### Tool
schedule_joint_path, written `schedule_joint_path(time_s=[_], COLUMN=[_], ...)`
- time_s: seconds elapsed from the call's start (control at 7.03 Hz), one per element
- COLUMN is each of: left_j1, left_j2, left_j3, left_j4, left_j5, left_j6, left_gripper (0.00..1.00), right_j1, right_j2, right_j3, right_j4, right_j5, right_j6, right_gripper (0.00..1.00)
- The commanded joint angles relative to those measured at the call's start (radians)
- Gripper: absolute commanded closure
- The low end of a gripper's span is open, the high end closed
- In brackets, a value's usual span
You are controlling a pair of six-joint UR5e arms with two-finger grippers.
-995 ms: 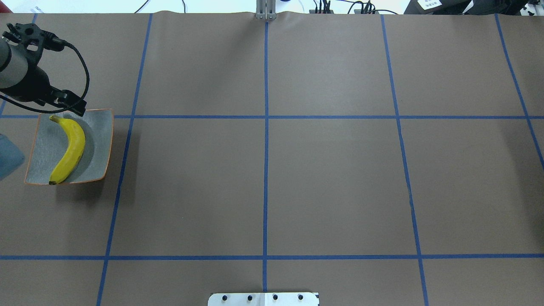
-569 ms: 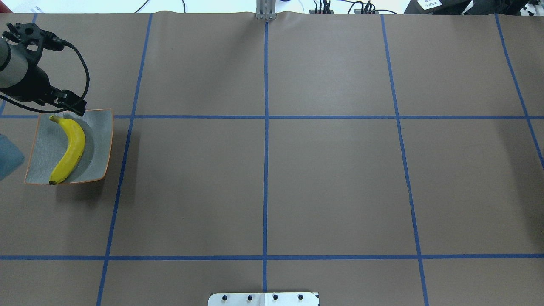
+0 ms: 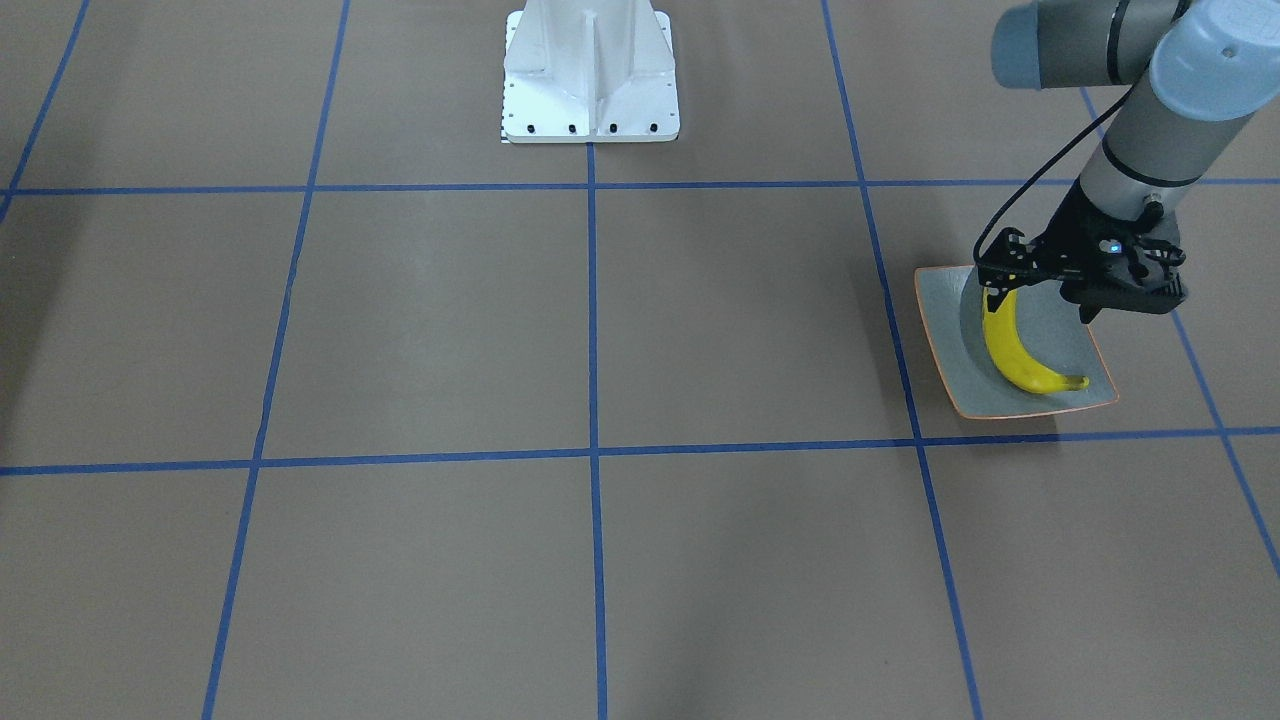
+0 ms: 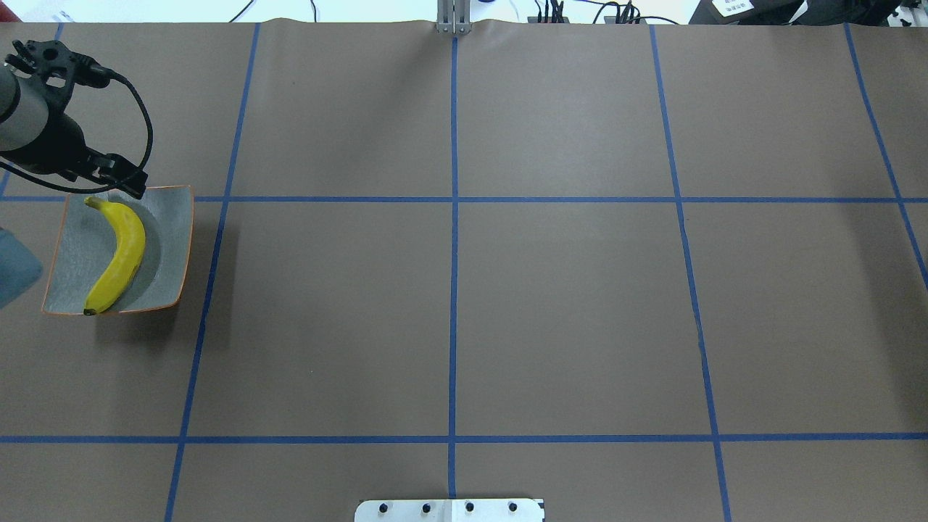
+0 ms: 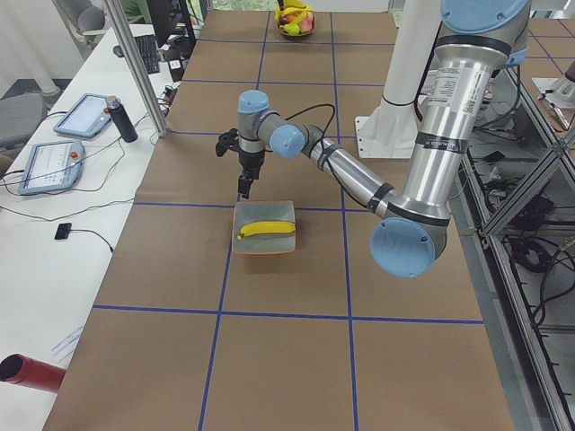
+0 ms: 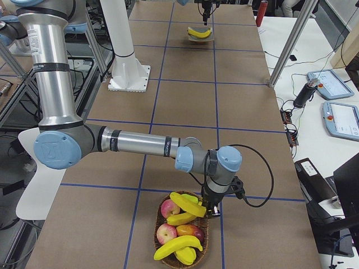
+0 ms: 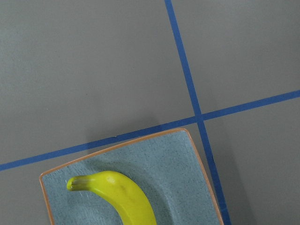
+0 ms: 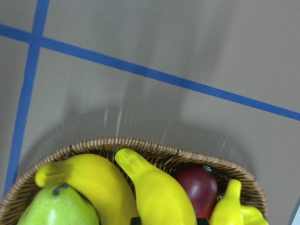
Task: Transfer all bananas from basket to plate
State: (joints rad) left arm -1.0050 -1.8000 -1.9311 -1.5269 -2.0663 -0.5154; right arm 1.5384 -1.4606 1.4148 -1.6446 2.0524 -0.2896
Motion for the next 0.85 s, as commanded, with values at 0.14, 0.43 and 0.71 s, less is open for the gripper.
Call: schedule_joint_path(time_s=[0.14, 0.43, 0.71], left_j1=[0.0, 0.0, 0.003], left_j2=[-0.001, -0.05, -0.109], left_j3=[0.003, 0.038, 0.087], left_j4=[-0.01, -0.012, -0.013], left_j5=[0.0, 0.0, -0.014], left_j6=[0.0, -0.003, -0.014], left_gripper=[0.0, 0.0, 0.0], right_j1=[0.005, -0.048, -0.162], right_j2=[0.119, 0.21, 0.272], right_j3=[0.056, 0.062, 0.094], right_j4=[-0.081, -0.103, -0.068], right_j5=[0.038, 0.183, 0.337], right_j6=[0.029, 0.25, 0.515], right_gripper=[1.0, 1.0, 1.0])
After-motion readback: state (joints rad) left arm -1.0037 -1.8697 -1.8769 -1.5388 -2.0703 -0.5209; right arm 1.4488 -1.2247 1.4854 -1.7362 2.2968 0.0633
